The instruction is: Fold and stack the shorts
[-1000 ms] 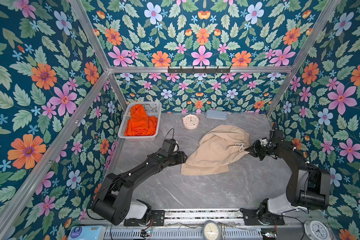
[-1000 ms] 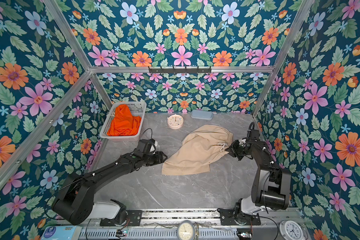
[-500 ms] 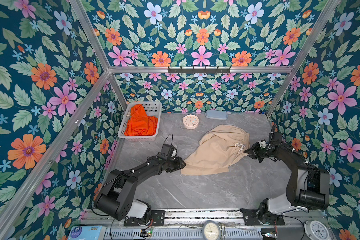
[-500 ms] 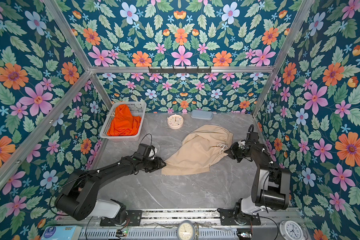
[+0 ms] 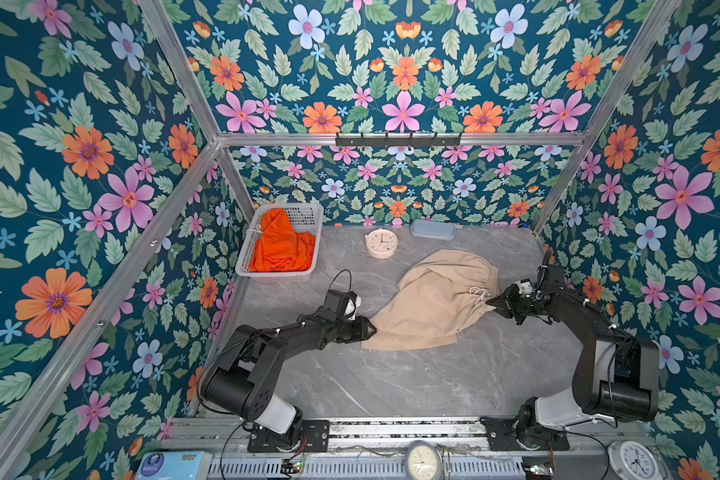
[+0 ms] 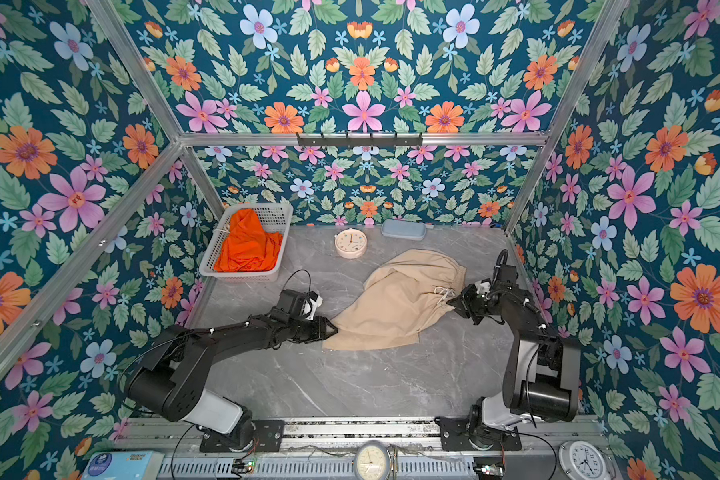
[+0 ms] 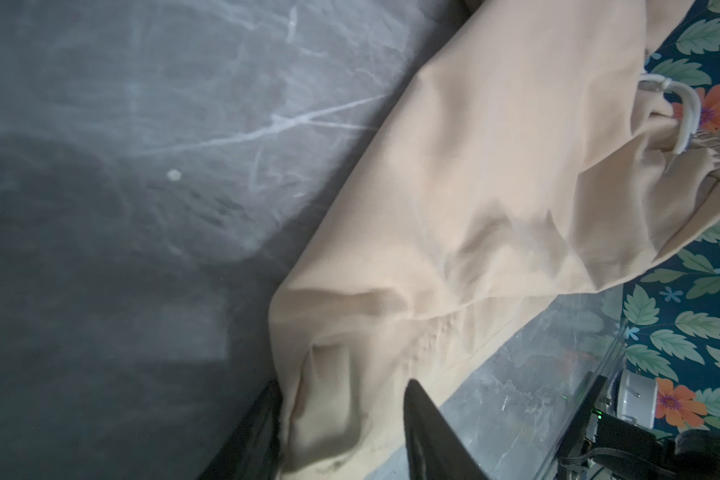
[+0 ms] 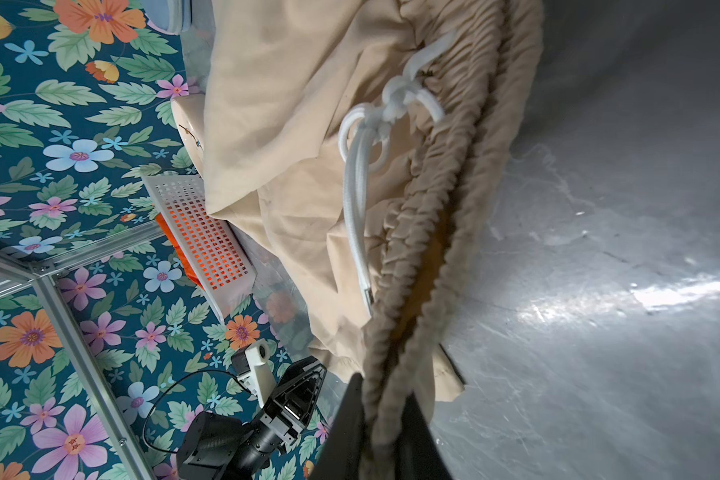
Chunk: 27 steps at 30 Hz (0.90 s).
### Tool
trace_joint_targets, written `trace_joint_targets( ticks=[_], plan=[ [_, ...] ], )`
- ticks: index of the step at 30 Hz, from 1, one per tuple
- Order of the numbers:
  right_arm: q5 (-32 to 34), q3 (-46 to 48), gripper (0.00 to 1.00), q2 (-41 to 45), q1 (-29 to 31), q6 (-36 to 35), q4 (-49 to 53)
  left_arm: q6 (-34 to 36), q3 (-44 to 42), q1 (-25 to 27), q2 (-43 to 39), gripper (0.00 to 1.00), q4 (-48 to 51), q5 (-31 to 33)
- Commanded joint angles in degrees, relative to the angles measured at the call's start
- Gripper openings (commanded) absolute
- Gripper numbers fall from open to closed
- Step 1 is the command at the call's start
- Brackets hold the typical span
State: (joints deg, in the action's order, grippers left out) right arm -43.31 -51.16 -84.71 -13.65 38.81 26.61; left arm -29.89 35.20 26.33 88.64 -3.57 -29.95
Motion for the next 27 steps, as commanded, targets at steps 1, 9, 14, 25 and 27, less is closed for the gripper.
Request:
trace_joint_targets(
  ticks=[1, 9, 14, 25, 27],
  plan=[
    [-0.90, 0.25, 0.14, 0.65, 0.08, 0.30, -0.68, 1.37, -0.81, 0.04, 0.64, 0.46, 2.02, -1.95],
    [-0.99, 0.81, 0.13, 0.86, 0.09, 0.74, -1.37, 0.86, -5.15, 0.04, -4.34, 0.40, -1.89, -5.49],
    [-1.51, 1.01, 0.13, 0.73, 0.03, 1.18, -2.26, -0.73, -6.10, 0.05, -3.41, 0.42, -7.77, -7.09],
    [-1.86, 1.77, 0.12, 0.84, 0.04, 1.53, -3.01, -5.15, -6.45, 0.04, -0.34, 0.48, -18.21, -8.53],
    [-1.87, 2.01, 0.12, 0.79, 0.08, 1.58, -3.01, -5.90, -6.85, 0.04, -0.49, 0.49, -20.06, -8.63]
  ],
)
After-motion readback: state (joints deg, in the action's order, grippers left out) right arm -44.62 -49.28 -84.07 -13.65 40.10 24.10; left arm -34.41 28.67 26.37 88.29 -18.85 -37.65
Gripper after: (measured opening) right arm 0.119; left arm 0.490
